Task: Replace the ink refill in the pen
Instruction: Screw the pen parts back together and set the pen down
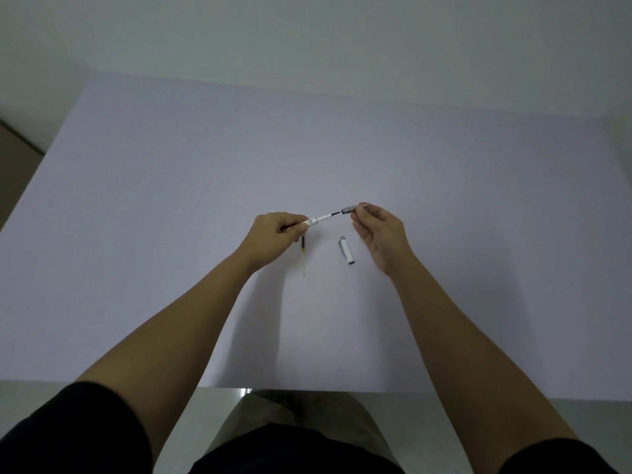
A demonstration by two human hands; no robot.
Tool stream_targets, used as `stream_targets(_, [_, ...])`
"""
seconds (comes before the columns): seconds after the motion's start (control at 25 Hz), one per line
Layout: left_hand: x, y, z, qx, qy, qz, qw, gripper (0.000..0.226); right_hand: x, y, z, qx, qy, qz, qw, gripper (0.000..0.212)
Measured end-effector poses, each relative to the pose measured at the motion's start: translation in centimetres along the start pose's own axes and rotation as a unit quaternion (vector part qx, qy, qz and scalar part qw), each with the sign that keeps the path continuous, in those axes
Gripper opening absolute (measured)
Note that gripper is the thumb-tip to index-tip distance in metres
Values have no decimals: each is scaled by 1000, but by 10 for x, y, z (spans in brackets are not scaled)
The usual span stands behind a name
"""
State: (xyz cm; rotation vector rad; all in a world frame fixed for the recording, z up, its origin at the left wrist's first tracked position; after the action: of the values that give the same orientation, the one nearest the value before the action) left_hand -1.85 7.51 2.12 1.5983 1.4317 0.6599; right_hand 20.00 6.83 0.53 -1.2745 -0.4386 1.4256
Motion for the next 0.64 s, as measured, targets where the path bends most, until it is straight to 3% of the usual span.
stream_targets(0.52, [2,14,1,54,-24,50,997,18,-22,6,20,-138,-58,-42,988,7])
stream_targets(0.64, [1,11,-6,62,-38,50,996,18,-23,-2,18,-259,-81,-104,957,8])
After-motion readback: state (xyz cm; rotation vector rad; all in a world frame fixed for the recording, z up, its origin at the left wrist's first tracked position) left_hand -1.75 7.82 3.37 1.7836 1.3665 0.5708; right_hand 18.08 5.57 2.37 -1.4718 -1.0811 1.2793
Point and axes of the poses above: each hand's wrist, its own x-axis towards the middle knuckle, its own z-axis out of the palm, y = z × x, the point moved 1 cm from there along x, towards the middle knuckle, and after that the axes turned 5 degrees about y, right-handed, at the moved point
